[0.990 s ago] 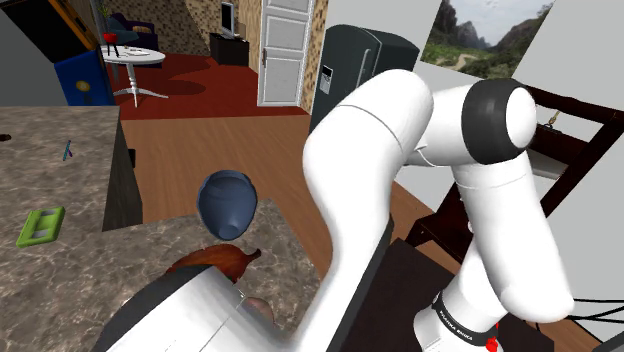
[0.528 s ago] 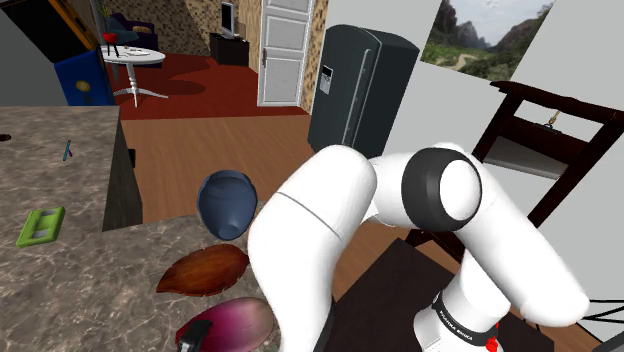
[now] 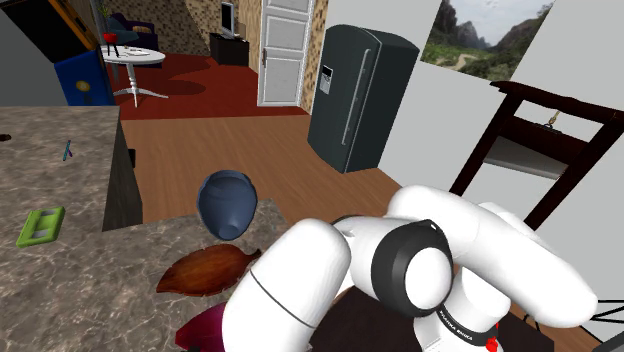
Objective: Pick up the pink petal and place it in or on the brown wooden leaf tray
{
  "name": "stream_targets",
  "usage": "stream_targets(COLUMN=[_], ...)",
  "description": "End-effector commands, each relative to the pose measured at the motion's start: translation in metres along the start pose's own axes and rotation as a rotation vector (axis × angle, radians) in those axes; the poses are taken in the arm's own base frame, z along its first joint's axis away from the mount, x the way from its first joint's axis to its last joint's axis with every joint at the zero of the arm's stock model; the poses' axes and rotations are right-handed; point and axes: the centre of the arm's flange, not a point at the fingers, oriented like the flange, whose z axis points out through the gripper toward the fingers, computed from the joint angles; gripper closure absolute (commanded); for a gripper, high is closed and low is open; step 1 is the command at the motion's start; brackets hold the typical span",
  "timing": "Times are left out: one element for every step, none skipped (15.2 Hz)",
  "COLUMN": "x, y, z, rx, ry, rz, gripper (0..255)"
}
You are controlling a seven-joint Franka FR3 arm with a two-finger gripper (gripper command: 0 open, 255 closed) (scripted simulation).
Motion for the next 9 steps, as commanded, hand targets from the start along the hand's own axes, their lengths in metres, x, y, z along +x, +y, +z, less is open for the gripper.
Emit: stream_targets(x=[0.001, 0.001, 0.001, 0.001, 0.001, 0.001, 0.001, 0.001, 0.001], y=[-0.002, -0.002, -0.002, -0.002, -0.002, -0.002, -0.002, -0.002, -0.002], z=[0.009, 0.015, 0.020, 0.025, 0.033, 0.033, 0.033, 0.033, 0.033], rx=[-0.003, -0.003, -0.003, -0.003, -0.003, -0.003, -0.003, -0.003, -0.003], ry=[0.001, 0.001, 0.001, 0.001, 0.001, 0.001, 0.001, 0.001, 0.001], rz=[-0.001, -0.001, -0.001, -0.001, -0.001, -0.001, -0.001, -0.001, -0.001], gripper=[0, 0, 0, 0, 0, 0, 0, 0, 0])
